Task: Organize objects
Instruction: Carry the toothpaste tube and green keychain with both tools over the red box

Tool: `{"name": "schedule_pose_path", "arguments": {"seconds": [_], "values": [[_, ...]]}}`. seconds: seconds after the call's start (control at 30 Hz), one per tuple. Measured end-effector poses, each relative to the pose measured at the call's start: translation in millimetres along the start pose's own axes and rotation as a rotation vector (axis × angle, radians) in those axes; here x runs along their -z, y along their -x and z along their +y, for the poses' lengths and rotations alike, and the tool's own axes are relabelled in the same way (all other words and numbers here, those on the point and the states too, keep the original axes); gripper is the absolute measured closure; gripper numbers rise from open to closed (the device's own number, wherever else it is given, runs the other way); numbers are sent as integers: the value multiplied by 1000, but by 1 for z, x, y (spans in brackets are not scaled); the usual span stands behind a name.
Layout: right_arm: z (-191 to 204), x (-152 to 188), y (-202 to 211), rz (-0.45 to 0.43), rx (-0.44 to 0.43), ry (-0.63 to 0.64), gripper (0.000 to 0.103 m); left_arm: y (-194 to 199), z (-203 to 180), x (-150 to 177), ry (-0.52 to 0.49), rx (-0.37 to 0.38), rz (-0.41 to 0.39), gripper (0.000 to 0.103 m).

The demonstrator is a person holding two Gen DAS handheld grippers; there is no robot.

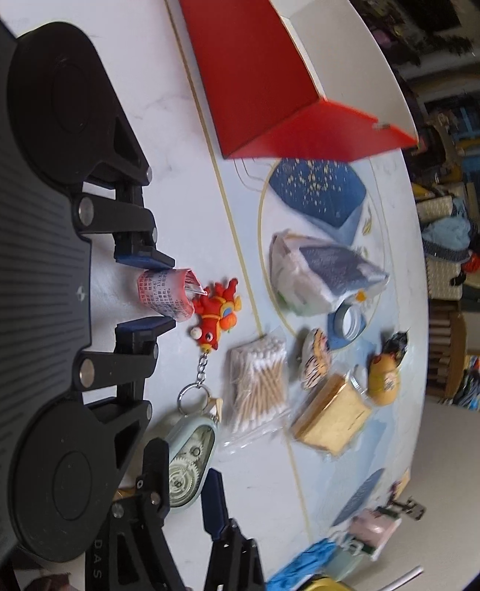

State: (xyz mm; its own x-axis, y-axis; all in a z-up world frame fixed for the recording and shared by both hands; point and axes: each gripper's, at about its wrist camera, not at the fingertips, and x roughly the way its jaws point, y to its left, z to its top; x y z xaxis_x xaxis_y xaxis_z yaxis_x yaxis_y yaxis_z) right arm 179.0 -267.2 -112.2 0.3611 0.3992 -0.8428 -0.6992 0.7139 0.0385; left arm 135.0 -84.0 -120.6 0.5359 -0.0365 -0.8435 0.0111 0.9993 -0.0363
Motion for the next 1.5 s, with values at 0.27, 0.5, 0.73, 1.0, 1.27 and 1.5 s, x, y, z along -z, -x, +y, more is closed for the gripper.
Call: {"name": "schedule_pose_path", "arguments": {"seconds": [0.27,0.5,0.73,1.0,1.27,1.5], "values": [[1,-9,23,-53,1,15,54,21,17,2,92,0,-41,78],[11,-34,37,-102,25,35,54,45,41,-7,109,18,-99,78],[38,-74,47,-154,31,55,54,71,76,-19,103,50,-170,78],[81,-138,42,-214,2,63,54,99,135,-36,96,53,-230,78],[132,-195,13,-218,-5,111,54,104,201,-56,73,26,-223,78],[161,-235,-32,-161,-3,97,54,86,252,-76,35,-17,-179,78]]}}
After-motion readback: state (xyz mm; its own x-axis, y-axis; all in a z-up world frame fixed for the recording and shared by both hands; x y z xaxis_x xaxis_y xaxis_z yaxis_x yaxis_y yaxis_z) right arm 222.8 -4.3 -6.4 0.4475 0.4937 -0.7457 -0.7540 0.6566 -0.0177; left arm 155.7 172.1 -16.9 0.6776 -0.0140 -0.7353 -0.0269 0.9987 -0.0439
